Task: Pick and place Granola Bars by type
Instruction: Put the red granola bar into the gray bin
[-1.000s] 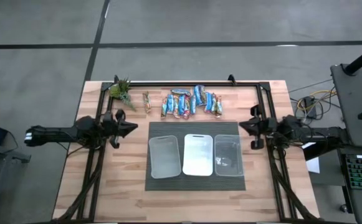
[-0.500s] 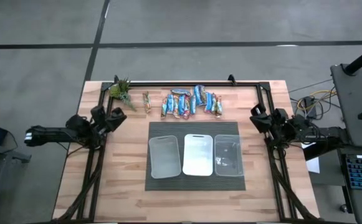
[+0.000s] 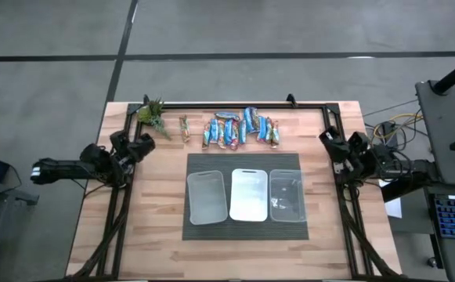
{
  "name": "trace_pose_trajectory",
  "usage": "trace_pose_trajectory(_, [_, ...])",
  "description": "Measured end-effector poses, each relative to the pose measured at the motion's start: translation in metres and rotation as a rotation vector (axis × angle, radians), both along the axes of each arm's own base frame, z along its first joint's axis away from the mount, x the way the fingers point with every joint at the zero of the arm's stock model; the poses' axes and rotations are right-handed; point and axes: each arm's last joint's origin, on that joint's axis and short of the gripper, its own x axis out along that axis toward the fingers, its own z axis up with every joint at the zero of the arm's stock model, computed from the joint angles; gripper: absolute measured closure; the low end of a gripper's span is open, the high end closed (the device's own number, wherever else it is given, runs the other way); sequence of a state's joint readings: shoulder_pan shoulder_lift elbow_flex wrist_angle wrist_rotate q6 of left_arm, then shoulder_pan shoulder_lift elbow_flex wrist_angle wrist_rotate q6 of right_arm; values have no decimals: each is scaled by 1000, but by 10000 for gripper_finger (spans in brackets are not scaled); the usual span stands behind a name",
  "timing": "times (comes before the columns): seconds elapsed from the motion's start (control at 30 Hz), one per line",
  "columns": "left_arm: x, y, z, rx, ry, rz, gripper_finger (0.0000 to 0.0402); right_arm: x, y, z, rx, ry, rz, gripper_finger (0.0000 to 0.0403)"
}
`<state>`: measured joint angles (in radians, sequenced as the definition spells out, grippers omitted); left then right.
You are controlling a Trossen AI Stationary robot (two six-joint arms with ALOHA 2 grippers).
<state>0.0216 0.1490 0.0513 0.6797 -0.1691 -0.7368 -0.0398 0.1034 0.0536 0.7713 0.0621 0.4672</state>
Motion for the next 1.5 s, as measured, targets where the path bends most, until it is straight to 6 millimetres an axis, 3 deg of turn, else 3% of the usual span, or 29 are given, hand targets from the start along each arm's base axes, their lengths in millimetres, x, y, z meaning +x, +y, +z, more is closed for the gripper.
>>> trace_pose_trajectory(0.27, [-3, 0, 52, 144, -4, 108, 401, -4, -1, 59, -36, 38, -64, 394])
trace_pose_trajectory(0.5, [8, 0, 110, 237, 167, 148, 401, 8, -3, 113, -10, 313, -124, 394])
trace_pose_trajectory(0.73, [22, 1, 178, 339, 340, 175, 401, 18, -4, 167, -88, 451, -170, 394])
trace_pose_trajectory(0.87, [34, 1, 206, 416, 462, 186, 401, 23, -4, 190, -126, 546, -184, 394])
trace_pose_trajectory(1.1, [63, 2, 230, 493, 631, 172, 401, 34, -4, 216, -174, 707, -189, 394])
trace_pose_trajectory(1.4, [101, 3, 227, 571, 740, 166, 401, 49, -5, 235, -343, 756, -250, 394])
trace_pose_trajectory(1.5, [102, 3, 233, 571, 713, 175, 401, 55, -5, 234, -343, 769, -246, 394])
